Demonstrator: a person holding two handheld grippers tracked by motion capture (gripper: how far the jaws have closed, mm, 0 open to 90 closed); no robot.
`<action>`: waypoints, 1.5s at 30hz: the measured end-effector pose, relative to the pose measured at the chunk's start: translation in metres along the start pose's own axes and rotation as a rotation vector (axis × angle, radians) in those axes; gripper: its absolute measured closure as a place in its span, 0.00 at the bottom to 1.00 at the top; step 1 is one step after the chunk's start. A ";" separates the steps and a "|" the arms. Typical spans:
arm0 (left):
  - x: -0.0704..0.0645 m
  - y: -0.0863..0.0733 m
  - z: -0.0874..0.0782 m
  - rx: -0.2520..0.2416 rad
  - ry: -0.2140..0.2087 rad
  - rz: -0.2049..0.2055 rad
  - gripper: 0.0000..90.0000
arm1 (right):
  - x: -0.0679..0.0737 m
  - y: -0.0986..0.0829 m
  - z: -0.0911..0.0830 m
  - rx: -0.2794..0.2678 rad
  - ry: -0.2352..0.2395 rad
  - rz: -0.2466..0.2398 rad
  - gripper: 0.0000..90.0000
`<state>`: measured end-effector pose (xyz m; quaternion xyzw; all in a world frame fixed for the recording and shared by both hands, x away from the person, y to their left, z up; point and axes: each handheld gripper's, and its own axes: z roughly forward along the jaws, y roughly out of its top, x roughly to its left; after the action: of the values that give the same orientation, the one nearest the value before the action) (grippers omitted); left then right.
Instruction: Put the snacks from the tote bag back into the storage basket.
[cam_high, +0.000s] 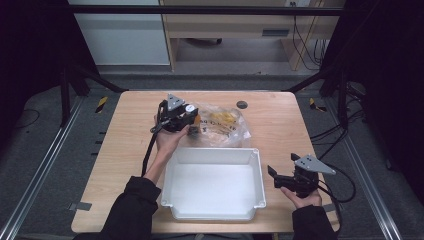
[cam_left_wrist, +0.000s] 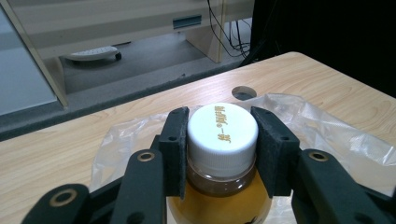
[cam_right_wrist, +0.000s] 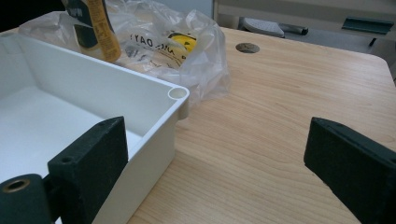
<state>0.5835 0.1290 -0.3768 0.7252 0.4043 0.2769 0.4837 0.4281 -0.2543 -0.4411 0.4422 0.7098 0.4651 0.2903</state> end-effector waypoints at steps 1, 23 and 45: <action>0.000 0.001 -0.002 -0.005 0.002 0.000 0.66 | 0.000 0.000 0.000 0.000 -0.001 -0.001 0.07; 0.002 0.036 -0.035 -0.090 0.018 0.007 0.66 | 0.000 0.001 0.000 -0.005 0.000 -0.003 0.08; -0.004 0.060 -0.065 -0.145 0.009 0.013 0.66 | 0.001 0.001 -0.001 -0.011 0.000 -0.003 0.08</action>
<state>0.5491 0.1447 -0.2963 0.6894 0.3807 0.3120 0.5315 0.4273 -0.2534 -0.4396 0.4397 0.7077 0.4687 0.2936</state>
